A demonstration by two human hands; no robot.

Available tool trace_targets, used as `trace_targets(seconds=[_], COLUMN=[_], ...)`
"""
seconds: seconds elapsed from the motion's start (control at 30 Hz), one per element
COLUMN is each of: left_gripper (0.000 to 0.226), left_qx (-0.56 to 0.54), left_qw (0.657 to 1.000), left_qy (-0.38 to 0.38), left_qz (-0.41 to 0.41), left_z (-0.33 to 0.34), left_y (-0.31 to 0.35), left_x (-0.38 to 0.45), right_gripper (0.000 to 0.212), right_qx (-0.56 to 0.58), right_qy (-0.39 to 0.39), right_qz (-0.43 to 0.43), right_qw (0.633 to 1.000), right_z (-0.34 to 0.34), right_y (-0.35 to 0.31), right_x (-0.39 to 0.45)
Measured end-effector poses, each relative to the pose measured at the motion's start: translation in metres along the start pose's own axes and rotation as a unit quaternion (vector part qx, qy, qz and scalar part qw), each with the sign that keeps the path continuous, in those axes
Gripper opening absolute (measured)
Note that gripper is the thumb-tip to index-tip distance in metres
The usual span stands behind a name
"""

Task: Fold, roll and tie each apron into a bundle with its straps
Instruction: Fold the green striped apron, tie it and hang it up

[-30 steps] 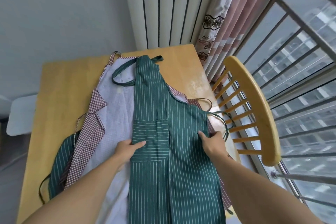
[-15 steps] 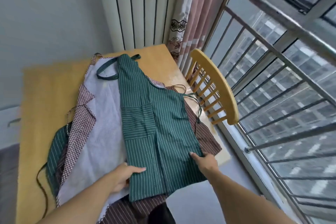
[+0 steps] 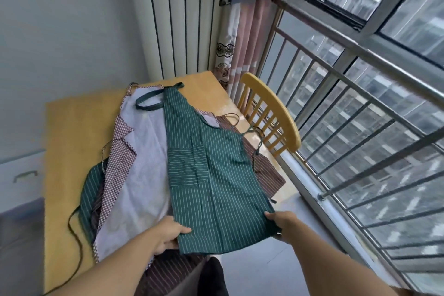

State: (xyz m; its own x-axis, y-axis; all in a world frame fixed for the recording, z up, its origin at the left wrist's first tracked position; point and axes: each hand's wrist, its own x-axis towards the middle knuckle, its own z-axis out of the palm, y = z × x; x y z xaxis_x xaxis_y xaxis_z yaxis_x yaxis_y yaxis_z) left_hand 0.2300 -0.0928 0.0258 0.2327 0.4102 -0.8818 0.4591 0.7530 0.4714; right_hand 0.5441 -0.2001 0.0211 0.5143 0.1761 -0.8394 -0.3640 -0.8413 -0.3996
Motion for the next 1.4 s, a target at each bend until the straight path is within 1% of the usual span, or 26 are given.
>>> trace_targets(seconds=[0.07, 0.13, 0.2, 0.23, 0.27, 0.3, 0.4, 0.43, 0.47, 0.5, 0.53, 0.57, 0.63, 0.67, 0.7, 0.77, 0.83, 0.87, 0.93, 1.0, 1.07, 1.13, 1.2, 1.3, 1.33, 1.4], left_gripper=[0.033, 0.033, 0.041, 0.041, 0.036, 0.024, 0.016, 0.021, 0.036, 0.051, 0.056, 0.054, 0.039, 0.036, 0.035, 0.031, 0.033, 0.043, 0.073, 0.095, 0.102, 0.095, 0.080, 0.056, 0.054, 0.059], left_qx=[0.060, 0.095, 0.116, 0.118, 0.124, 0.135, 0.151, 0.155, 0.154, 0.159, 0.183, 0.225, 0.295, 0.280, 0.227, 0.101, 0.020, -0.010, -0.029, -0.025, -0.001, 0.039, 0.078, 0.081, 0.074, 0.062], left_qw=[0.998, 0.995, 0.992, 0.991, 0.990, 0.989, 0.987, 0.987, 0.987, 0.985, 0.979, 0.965, 0.927, 0.926, 0.941, 0.974, 0.986, 0.989, 0.992, 0.993, 0.991, 0.988, 0.980, 0.977, 0.978, 0.978], left_qy=[0.022, 0.039, 0.050, 0.054, 0.059, 0.059, 0.047, 0.046, 0.053, 0.064, 0.088, 0.133, 0.218, 0.229, 0.212, 0.142, 0.084, 0.063, 0.051, 0.063, 0.080, 0.102, 0.146, 0.168, 0.170, 0.175], left_qz=[-0.007, 0.000, 0.012, 0.010, 0.004, 0.001, -0.003, -0.003, -0.005, -0.005, 0.000, 0.017, 0.078, 0.111, 0.135, 0.147, 0.141, 0.131, 0.108, 0.102, 0.108, 0.111, 0.111, 0.099, 0.099, 0.100], left_z=[0.000, -0.003, -0.007, -0.009, -0.010, -0.009, -0.009, -0.010, -0.012, -0.013, -0.013, -0.015, -0.019, -0.019, -0.018, -0.016, -0.018, -0.017, -0.016, -0.014, -0.013, -0.014, -0.019, -0.027, -0.029, -0.032], left_y=[-0.009, -0.013, -0.016, -0.016, -0.016, -0.015, -0.022, -0.024, -0.024, -0.025, -0.024, -0.024, -0.020, -0.018, -0.015, -0.006, 0.004, 0.005, 0.008, 0.005, 0.000, -0.002, -0.003, -0.004, -0.001, 0.005], left_x=[0.001, -0.001, 0.002, 0.003, 0.001, -0.002, 0.001, 0.002, 0.002, 0.004, 0.000, 0.001, 0.004, 0.009, 0.013, 0.019, 0.027, 0.031, 0.037, 0.046, 0.056, 0.063, 0.071, 0.079, 0.079, 0.079], right_gripper=[0.018, 0.021, 0.030, 0.034, 0.035, 0.034, 0.030, 0.030, 0.028, 0.022, 0.020, 0.023, 0.027, 0.027, 0.024, 0.018, 0.028, 0.032, 0.026, 0.027, 0.034, 0.041, 0.044, 0.037, 0.036, 0.036], right_qx=[-0.016, -0.022, -0.023, -0.024, -0.024, -0.027, -0.042, -0.037, -0.025, -0.020, -0.021, -0.029, -0.054, -0.069, -0.092, -0.154, -0.248, -0.298, -0.372, -0.408, -0.412, -0.406, -0.395, -0.367, -0.362, -0.357], right_qy=[-0.025, -0.037, -0.029, -0.015, 0.003, 0.018, 0.027, 0.021, 0.018, 0.010, -0.001, -0.014, -0.050, -0.065, -0.083, -0.130, -0.172, -0.190, -0.228, -0.257, -0.297, -0.324, -0.304, -0.215, -0.186, -0.139], right_qz=[0.008, 0.000, -0.013, -0.021, -0.029, -0.038, -0.075, -0.087, -0.099, -0.114, -0.133, -0.154, -0.199, -0.222, -0.244, -0.278, -0.316, -0.333, -0.346, -0.337, -0.314, -0.292, -0.293, -0.330, -0.335, -0.337], right_qw=[1.000, 0.999, 0.999, 0.999, 0.999, 0.999, 0.996, 0.995, 0.995, 0.993, 0.991, 0.987, 0.977, 0.971, 0.962, 0.939, 0.900, 0.875, 0.831, 0.809, 0.802, 0.803, 0.816, 0.843, 0.850, 0.860], right_z=[0.003, 0.007, 0.014, 0.017, 0.018, 0.020, 0.023, 0.024, 0.025, 0.027, 0.031, 0.036, 0.049, 0.057, 0.066, 0.090, 0.116, 0.127, 0.150, 0.166, 0.177, 0.179, 0.175, 0.164, 0.162, 0.155], right_y=[0.005, 0.009, 0.011, 0.012, 0.013, 0.014, 0.015, 0.014, 0.013, 0.010, 0.006, 0.003, -0.006, -0.009, -0.012, -0.011, -0.008, -0.004, 0.006, 0.017, 0.025, 0.025, 0.018, -0.007, -0.017, -0.037], right_x=[-0.002, -0.002, -0.003, -0.002, 0.000, -0.002, -0.006, -0.010, -0.016, -0.024, -0.033, -0.040, -0.060, -0.068, -0.075, -0.084, -0.088, -0.088, -0.085, -0.082, -0.081, -0.081, -0.079, -0.067, -0.060, -0.050])
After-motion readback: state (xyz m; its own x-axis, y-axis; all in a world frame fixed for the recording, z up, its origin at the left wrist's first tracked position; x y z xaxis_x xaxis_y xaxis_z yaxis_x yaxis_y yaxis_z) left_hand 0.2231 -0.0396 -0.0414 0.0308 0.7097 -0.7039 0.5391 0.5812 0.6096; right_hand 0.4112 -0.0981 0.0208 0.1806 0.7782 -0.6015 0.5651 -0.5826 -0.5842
